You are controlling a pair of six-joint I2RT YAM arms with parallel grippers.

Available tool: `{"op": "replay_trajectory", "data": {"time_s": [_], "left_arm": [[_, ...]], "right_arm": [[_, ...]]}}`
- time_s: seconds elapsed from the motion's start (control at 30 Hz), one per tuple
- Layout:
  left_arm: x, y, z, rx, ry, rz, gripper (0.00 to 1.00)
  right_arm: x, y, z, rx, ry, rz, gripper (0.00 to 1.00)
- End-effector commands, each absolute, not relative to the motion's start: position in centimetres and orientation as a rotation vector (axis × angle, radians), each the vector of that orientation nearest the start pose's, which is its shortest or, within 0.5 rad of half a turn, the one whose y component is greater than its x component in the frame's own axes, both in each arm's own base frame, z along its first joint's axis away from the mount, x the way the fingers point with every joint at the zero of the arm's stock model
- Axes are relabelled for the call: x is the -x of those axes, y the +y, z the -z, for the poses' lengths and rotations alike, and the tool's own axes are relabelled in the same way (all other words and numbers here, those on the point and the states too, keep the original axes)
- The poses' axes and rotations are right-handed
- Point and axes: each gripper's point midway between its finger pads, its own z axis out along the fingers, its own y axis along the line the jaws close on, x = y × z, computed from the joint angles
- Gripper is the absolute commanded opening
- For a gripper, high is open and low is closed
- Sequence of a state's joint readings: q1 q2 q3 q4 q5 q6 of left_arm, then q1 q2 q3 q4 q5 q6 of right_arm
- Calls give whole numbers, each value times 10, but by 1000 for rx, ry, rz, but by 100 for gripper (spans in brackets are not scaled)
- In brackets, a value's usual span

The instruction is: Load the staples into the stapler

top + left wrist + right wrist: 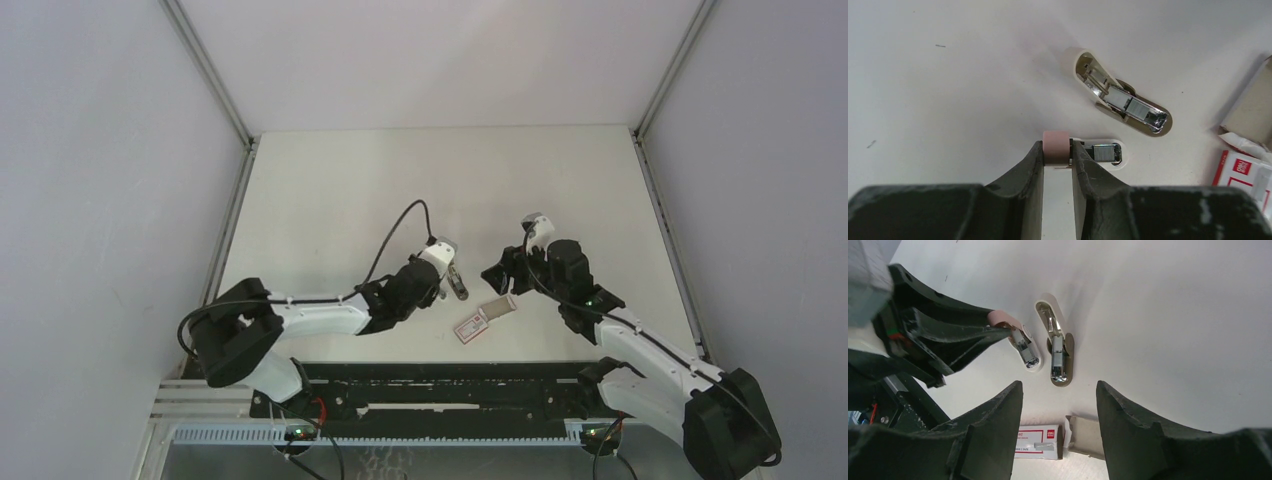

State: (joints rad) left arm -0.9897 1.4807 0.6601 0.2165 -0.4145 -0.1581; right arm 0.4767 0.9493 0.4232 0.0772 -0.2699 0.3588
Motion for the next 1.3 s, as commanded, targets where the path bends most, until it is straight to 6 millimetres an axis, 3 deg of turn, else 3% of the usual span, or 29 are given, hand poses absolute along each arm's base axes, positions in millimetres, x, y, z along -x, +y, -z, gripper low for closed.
{"op": "replay_trajectory", "data": {"time_s": [0.0,0.3,0.67,0.9,1.1,1.27], "left_arm": [[-273,-276,-81,-665,1970,-25,13],[-259,-286,-70,-745,1966,-149,17],[-243,-294,-80,-772,1969,-148,47],[-223,-303,-96,-854,1980,-7,72],[-197,-316,-113,-974,1955,234,81],[-202,-328,-111,-949,1988,471,82]], "right_arm": [[-251,191,-130,294,2011,-770,55],[-253,183,-134,265,1997,-742,55],[-254,176,-138,237,1981,-732,55],[-254,173,-141,227,1973,-728,55],[-253,168,-146,216,1952,-717,55],[-252,165,-153,207,1920,-716,57]]}}
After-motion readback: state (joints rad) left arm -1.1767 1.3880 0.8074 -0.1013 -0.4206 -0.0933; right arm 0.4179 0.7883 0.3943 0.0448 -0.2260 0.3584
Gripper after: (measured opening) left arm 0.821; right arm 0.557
